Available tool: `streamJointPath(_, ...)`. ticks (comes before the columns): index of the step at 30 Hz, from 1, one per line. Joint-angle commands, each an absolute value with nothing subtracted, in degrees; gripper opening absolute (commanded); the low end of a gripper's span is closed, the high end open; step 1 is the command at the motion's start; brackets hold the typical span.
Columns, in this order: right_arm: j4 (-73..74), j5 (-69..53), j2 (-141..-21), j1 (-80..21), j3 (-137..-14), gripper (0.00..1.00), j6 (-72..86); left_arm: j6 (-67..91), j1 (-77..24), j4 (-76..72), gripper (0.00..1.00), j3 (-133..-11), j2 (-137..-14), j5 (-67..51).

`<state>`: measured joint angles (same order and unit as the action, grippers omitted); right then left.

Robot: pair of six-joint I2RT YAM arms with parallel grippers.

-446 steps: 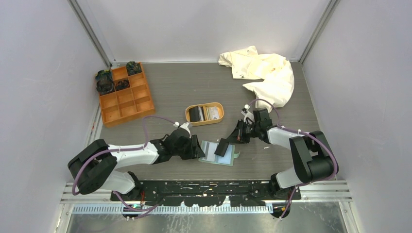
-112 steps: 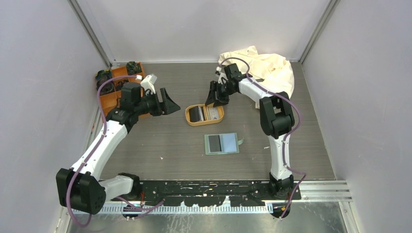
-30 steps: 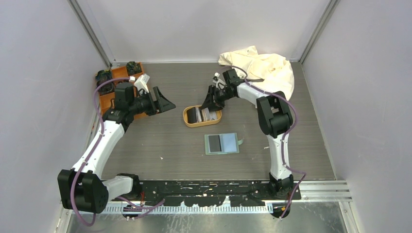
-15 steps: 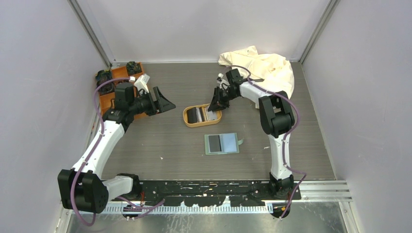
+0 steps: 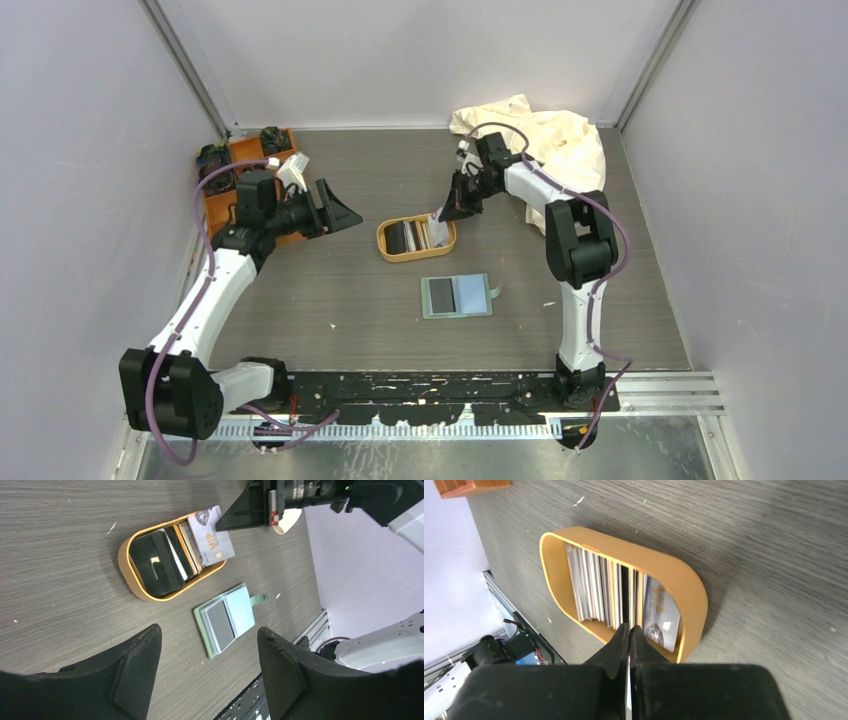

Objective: Put the credit cards into the card holder
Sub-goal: Pick up the credit card from the storage box.

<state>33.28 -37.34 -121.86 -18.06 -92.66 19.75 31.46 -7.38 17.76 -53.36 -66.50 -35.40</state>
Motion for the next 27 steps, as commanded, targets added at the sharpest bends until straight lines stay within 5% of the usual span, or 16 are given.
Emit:
streamJointPath(1, 33.48, -37.44, -113.77, -16.43, -92.41, 0.01, 17.48, 32.51, -7.03, 13.07, 0.70, -52.88, -66.17, -38.83)
streamJointPath(13, 21.17, -54.48, -97.02, -12.91, -76.14, 0.01, 19.38, 48.25, -8.99, -12.35, 0.73, -42.34, -62.53, -47.26)
streamJointPath(22, -4.85, -66.31, -84.76, -12.79, -57.93, 0.01, 32.80, 53.57, -32.92, -33.65, 0.75, -25.24, -53.28, -24.24)
streamJointPath(27, -6.32, -70.05, -84.02, -14.98, -55.06, 0.01, 32.29, 53.32, -43.78, -42.69, 0.73, -18.60, -52.52, -10.73)
